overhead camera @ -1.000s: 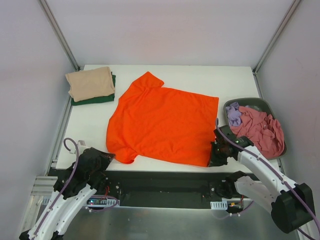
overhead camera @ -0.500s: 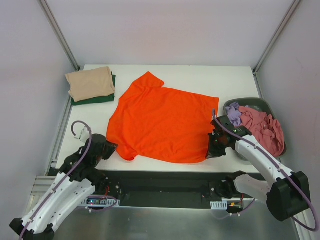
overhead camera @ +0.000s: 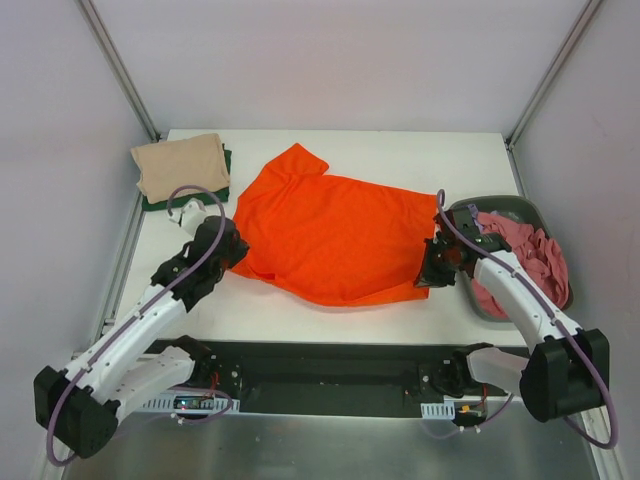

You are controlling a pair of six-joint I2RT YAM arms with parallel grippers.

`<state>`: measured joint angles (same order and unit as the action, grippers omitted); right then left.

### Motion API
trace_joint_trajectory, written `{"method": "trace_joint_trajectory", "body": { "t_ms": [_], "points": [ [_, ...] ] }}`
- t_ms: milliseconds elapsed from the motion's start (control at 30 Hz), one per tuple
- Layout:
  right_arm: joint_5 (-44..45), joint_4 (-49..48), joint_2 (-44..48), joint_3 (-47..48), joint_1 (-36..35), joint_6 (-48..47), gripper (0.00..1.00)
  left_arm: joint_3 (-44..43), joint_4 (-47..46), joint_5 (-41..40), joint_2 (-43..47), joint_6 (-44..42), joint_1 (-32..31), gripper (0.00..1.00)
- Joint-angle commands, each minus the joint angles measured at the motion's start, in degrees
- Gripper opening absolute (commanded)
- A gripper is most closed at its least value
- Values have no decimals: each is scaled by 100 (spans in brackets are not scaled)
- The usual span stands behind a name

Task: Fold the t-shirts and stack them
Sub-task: Fold the flattened tshirt in 1/3 of the way

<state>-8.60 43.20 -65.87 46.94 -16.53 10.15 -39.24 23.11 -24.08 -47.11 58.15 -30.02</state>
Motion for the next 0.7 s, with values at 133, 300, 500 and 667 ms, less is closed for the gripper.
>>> {"method": "trace_joint_trajectory", "body": {
  "t_ms": [133,300,500,667],
  "points": [
    [-54,-400,-532,535,361,-110,4,-812,-1449,596,-1325,-840,830,0],
    [-19,-479,-840,764,493,-145,4,-1137,-2231,1317,-2072,-1446,1095,0],
    [130,-514,-1226,966,695,-224,4,-1875,-2285,2020,-3101,-2149,1165,0],
    [367,-558,-1455,1072,818,-189,4,-2298,-2268,2144,-3796,-2273,1358,0]
  ]
}}
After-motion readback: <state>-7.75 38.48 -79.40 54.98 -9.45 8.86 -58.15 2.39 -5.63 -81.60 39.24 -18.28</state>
